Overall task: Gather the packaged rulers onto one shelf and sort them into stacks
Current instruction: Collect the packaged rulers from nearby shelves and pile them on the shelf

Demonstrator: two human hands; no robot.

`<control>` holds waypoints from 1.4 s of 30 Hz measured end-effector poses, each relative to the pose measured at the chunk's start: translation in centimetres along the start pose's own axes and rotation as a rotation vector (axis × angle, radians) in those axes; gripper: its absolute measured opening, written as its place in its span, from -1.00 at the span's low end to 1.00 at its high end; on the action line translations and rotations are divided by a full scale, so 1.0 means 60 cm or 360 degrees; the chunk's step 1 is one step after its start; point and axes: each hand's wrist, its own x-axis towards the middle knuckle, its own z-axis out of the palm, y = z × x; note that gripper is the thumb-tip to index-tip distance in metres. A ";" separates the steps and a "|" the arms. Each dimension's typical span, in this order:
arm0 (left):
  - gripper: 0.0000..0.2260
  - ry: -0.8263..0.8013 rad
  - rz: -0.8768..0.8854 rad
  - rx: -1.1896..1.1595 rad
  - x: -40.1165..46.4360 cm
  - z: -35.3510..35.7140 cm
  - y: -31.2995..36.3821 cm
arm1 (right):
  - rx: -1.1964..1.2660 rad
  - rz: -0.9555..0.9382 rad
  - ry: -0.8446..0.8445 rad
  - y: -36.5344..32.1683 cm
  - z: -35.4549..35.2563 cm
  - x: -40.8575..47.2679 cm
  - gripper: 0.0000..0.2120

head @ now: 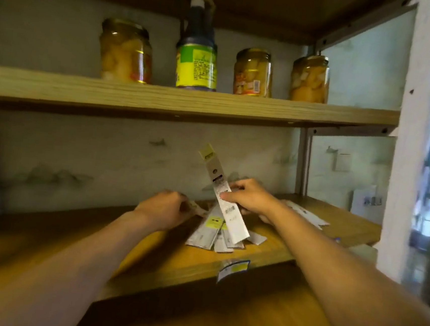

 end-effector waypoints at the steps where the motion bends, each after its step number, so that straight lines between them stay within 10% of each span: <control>1: -0.72 -0.0013 -0.0070 0.0119 -0.017 -0.011 -0.015 | -0.0006 -0.0002 -0.0057 0.003 0.007 0.011 -0.68; 17: -0.81 -0.0018 -0.0810 0.0734 -0.301 -0.128 -0.129 | -0.0952 -0.0297 -0.0045 0.031 0.030 0.015 -0.73; 26: -0.90 -0.0029 -0.0937 0.0391 -0.489 -0.193 -0.170 | -0.0902 -0.1180 -0.0630 -0.182 0.266 -0.114 -0.67; 42: -0.85 -0.0197 -0.1330 0.0485 -0.893 -0.356 -0.443 | -0.0679 -0.1548 -0.1180 -0.465 0.630 -0.391 -0.69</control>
